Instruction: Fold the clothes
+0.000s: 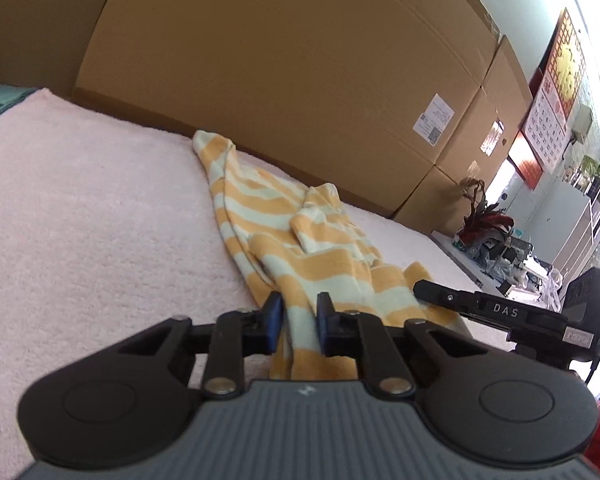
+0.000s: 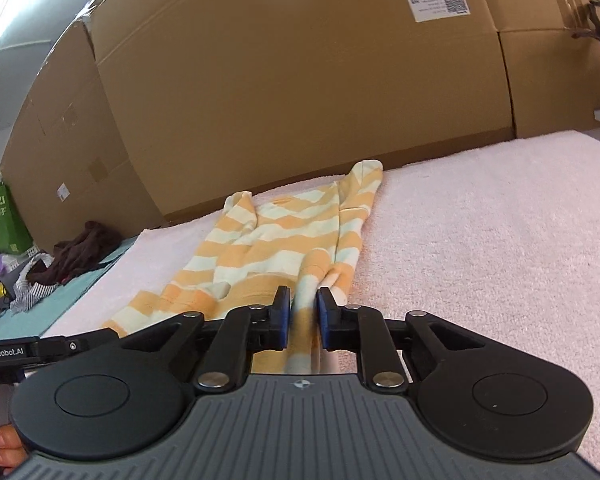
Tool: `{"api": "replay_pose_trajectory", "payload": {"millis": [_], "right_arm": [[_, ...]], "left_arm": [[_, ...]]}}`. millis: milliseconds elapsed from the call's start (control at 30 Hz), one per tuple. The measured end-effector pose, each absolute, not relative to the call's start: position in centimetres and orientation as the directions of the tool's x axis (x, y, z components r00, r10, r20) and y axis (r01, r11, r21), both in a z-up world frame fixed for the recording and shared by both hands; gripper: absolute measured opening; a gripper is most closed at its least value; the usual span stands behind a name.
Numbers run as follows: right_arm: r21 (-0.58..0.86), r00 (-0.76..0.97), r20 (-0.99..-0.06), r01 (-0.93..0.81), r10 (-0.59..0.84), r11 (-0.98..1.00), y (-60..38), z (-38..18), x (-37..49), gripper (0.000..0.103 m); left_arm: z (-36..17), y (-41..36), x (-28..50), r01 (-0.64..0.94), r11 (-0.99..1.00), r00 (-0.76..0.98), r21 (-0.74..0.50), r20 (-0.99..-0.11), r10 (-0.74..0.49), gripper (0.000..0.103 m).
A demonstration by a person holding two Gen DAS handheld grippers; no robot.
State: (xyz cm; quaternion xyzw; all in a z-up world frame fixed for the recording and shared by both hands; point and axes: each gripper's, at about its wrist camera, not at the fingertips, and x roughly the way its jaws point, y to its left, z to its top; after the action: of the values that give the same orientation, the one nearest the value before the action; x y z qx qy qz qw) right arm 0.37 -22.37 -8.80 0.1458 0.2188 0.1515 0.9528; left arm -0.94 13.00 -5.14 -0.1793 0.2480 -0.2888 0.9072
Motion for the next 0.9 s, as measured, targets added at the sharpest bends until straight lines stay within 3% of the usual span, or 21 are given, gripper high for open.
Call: {"api": "replay_pose_trajectory", "payload": {"millis": [133, 233, 367, 500, 533, 567, 633, 700, 767, 900], "right_arm": [[0.345, 0.864, -0.366, -0.217, 0.344, 0.913, -22.3, -8.8, 0.6, 0.028], [0.340, 0.884, -0.337, -0.205, 0.323, 0.918, -22.2, -8.5, 0.4, 0.039], [0.280, 0.889, -0.325, -0.237, 0.324, 0.930, -21.3, -8.2, 0.5, 0.039], [0.241, 0.868, -0.387, -0.230, 0.310, 0.943, -20.5, -8.9, 1.3, 0.027], [0.240, 0.869, -0.385, -0.230, 0.310, 0.943, -20.5, -8.9, 1.3, 0.018], [0.246, 0.870, -0.376, -0.238, 0.319, 0.940, -20.6, -8.8, 1.2, 0.010], [0.258, 0.871, -0.359, -0.253, 0.336, 0.932, -20.7, -8.5, 1.0, 0.008], [0.272, 0.872, -0.338, -0.269, 0.354, 0.924, -20.8, -8.2, 0.8, 0.007], [0.316, 0.879, -0.287, -0.289, 0.381, 0.904, -21.3, -7.9, 0.3, 0.007], [0.353, 0.866, -0.367, -0.208, 0.339, 0.912, -21.9, -9.1, 1.6, 0.012]], "left_arm": [[-5.3, 13.0, 0.4, 0.457, 0.736, 0.685, -0.499, -0.331, -0.650, 0.016], [-5.1, 12.8, 1.1, 0.458, 0.754, 0.706, -0.471, -0.324, -0.630, 0.040], [-4.9, 12.1, 1.0, 0.478, 0.778, 0.723, -0.407, -0.319, -0.612, 0.040], [-5.1, 11.3, 1.0, 0.495, 0.791, 0.718, -0.360, -0.344, -0.605, 0.039], [-5.2, 11.3, 1.1, 0.488, 0.797, 0.722, -0.357, -0.348, -0.598, 0.038], [-5.2, 11.3, 1.1, 0.480, 0.803, 0.727, -0.354, -0.352, -0.590, 0.027], [-5.3, 11.7, 1.4, 0.429, 0.822, 0.747, -0.374, -0.366, -0.556, 0.007], [-5.2, 12.2, 1.2, 0.393, 0.833, 0.765, -0.390, -0.364, -0.531, 0.000], [-4.9, 12.4, 0.5, 0.377, 0.846, 0.786, -0.377, -0.352, -0.508, 0.000], [-4.5, 12.3, -0.1, 0.385, 0.854, 0.806, -0.350, -0.323, -0.496, 0.000]]}}
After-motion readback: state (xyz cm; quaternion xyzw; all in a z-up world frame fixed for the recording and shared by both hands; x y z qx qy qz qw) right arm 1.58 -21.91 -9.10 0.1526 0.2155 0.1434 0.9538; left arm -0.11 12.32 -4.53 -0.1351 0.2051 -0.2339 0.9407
